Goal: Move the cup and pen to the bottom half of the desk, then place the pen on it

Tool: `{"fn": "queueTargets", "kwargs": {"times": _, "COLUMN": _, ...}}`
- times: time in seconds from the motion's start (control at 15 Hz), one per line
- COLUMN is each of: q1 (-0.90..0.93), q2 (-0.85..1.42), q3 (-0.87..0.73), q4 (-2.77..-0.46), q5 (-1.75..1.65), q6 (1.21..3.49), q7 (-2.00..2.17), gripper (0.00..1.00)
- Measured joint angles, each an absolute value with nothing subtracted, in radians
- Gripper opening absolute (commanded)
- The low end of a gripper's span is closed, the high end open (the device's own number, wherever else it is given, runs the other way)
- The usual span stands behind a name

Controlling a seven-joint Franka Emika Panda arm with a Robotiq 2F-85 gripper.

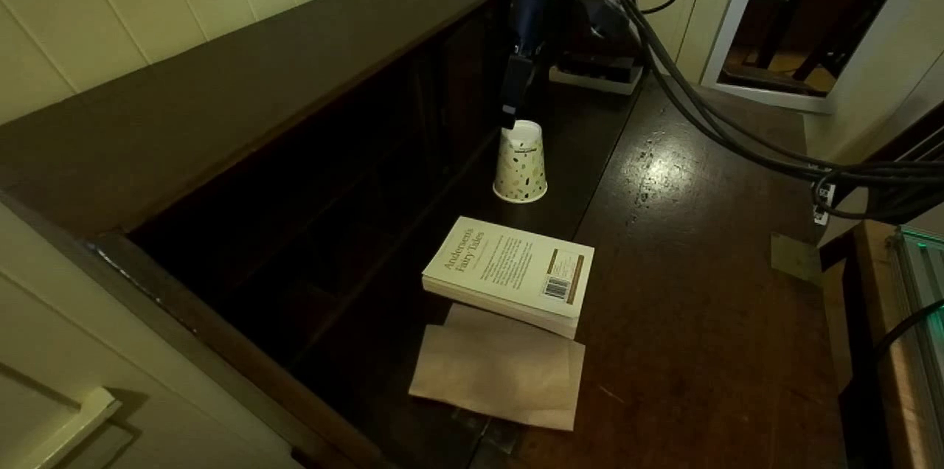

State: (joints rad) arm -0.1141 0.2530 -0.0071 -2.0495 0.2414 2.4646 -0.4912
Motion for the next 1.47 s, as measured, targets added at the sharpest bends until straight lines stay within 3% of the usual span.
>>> {"fn": "queueTargets", "kwargs": {"times": 0.93, "q1": -0.130, "q2": 0.047, "q3": -0.080, "q4": -2.016, "q5": 0.108, "q6": 2.392, "q7": -0.472, "gripper": 1.00}}
{"fn": "queueTargets", "kwargs": {"times": 1.47, "q1": -0.159, "q2": 0.065, "q3": -0.148, "q4": -1.866, "q5": 0.041, "q6": 2.400, "q7": -0.403, "gripper": 1.00}}
